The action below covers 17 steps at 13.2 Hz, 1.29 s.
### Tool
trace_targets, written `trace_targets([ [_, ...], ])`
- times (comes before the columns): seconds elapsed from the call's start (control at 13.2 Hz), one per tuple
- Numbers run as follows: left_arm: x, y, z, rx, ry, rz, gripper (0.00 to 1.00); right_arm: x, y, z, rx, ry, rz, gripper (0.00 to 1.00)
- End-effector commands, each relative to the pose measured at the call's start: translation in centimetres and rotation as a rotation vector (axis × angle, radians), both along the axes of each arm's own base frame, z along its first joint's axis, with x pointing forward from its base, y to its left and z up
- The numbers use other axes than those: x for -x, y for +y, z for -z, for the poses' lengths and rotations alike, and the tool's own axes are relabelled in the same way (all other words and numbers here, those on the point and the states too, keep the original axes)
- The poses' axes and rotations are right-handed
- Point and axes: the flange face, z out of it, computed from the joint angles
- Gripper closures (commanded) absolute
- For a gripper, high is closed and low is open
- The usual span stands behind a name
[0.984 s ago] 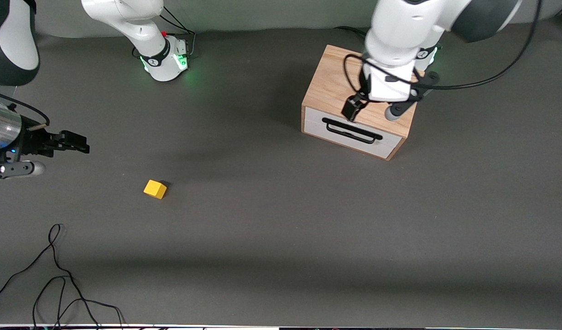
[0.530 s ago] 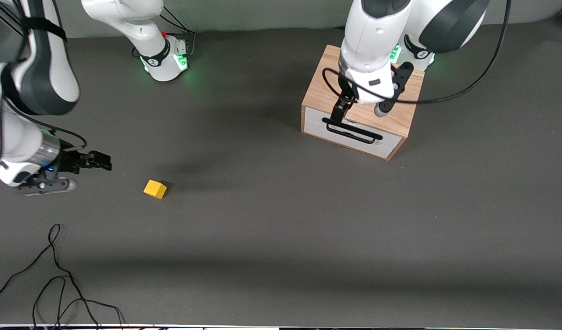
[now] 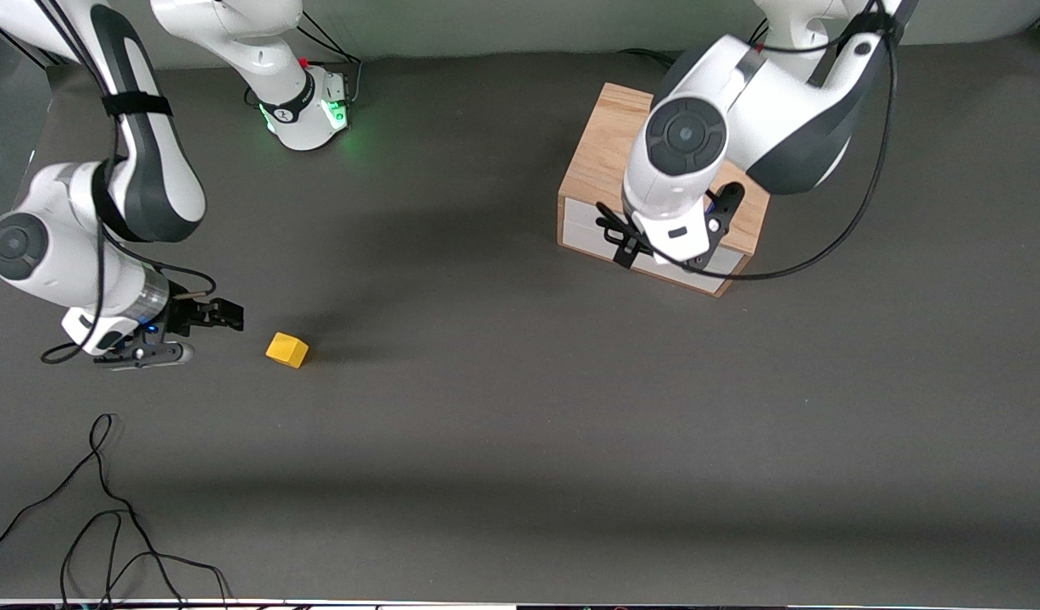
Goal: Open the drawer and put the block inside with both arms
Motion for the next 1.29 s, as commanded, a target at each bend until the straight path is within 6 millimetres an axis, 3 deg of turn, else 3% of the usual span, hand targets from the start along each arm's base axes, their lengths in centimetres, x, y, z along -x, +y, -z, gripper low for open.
trace_targets([
  [0.0,0.6,0.3,3.5,-0.037,-0.007,-0.007,0.00,-0.4,0.4,2.8,-0.008,-0.017,0.027,0.00],
  [0.3,0.0,0.4,8.2,-0.068,0.039,0.011,0.00,-0.2,0.8,5.9,-0.006,-0.044,0.021,0.00],
  [0.76,-0.8,0.2,10.8,-0.067,0.028,0.007,0.00,-0.3,1.6,9.1,-0.041,-0.056,0.064,0.00],
  [1.14,-0.8,0.4,13.8,-0.085,0.057,0.018,0.00,-0.4,7.1,8.6,-0.070,-0.062,0.074,0.00],
  [1.21,-0.6,0.4,14.3,-0.084,0.060,0.019,0.00,-0.5,7.2,8.5,-0.071,-0.065,0.072,0.00],
])
